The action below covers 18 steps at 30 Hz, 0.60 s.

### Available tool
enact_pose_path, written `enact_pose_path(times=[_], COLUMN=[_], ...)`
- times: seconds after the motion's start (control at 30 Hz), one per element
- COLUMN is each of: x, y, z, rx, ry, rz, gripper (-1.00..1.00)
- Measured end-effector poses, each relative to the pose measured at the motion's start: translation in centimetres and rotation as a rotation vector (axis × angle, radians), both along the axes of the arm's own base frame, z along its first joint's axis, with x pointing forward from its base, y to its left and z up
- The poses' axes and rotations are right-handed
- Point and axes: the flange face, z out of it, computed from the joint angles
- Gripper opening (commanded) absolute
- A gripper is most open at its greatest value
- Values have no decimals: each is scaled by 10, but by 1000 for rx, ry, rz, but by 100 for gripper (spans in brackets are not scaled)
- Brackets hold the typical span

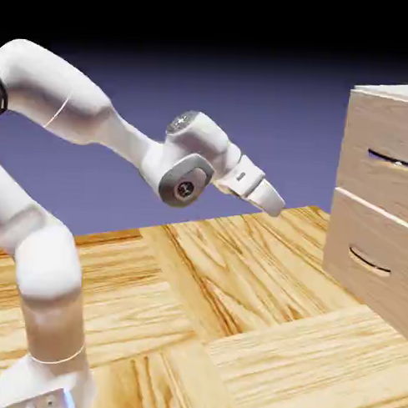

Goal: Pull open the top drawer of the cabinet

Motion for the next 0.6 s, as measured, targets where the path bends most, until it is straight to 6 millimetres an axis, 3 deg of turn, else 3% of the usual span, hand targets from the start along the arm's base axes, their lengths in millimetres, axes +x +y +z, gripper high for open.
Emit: enact_pose_path(times=[0.3, 0.6], x=[55, 86], y=[-62, -121], z=[-65, -140], rx=[380, 626], ry=[190, 297], rz=[-362, -770], gripper=[0, 0])
